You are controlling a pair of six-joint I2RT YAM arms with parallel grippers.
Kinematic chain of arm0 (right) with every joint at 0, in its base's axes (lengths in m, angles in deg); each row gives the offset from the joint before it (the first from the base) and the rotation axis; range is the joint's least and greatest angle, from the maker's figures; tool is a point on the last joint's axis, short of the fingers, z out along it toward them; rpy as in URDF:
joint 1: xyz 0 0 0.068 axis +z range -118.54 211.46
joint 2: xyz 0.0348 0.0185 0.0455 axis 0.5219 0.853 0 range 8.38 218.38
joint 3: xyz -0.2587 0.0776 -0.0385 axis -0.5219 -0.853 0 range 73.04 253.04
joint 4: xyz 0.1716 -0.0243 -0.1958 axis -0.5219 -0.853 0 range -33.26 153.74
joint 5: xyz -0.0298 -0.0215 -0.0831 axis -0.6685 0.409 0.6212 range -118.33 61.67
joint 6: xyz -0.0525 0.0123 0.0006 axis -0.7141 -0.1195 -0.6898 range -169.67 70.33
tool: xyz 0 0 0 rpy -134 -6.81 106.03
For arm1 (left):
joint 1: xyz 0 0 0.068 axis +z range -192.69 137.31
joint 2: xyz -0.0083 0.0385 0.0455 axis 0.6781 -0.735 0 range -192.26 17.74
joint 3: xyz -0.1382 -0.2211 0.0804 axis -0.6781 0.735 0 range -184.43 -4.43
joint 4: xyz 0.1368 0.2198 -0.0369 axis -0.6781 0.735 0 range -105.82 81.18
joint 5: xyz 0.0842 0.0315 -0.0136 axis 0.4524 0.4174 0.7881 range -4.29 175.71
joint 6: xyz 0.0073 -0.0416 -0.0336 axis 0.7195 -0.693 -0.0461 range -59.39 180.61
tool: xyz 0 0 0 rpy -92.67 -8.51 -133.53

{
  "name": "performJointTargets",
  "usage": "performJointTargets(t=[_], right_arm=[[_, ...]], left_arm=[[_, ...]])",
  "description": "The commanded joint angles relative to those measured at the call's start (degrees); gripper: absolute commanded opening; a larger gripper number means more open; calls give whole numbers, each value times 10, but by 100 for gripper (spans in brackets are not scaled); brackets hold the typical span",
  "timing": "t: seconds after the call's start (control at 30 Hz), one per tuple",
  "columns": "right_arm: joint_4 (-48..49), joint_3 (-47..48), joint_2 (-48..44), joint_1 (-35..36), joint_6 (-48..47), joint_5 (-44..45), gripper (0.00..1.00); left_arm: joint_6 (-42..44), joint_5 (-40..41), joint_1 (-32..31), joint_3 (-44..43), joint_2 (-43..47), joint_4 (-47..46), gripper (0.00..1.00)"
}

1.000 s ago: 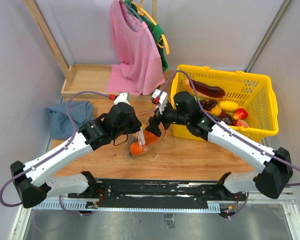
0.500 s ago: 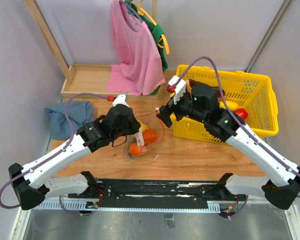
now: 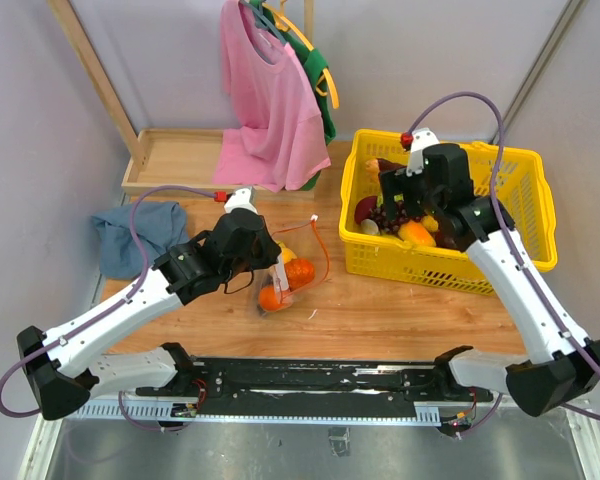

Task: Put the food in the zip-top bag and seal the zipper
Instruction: Pick up the fake fruit from the bin.

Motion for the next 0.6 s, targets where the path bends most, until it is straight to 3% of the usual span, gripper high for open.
performJointTargets(t=[0.0,0.57], right_arm=[[-29,-23,23,-64,47,10,99],[4,-81,224,-135,86,-65,100]], left_arm=[[1,12,4,5,6,-20,0],[2,10,4,5,3,-21,0]])
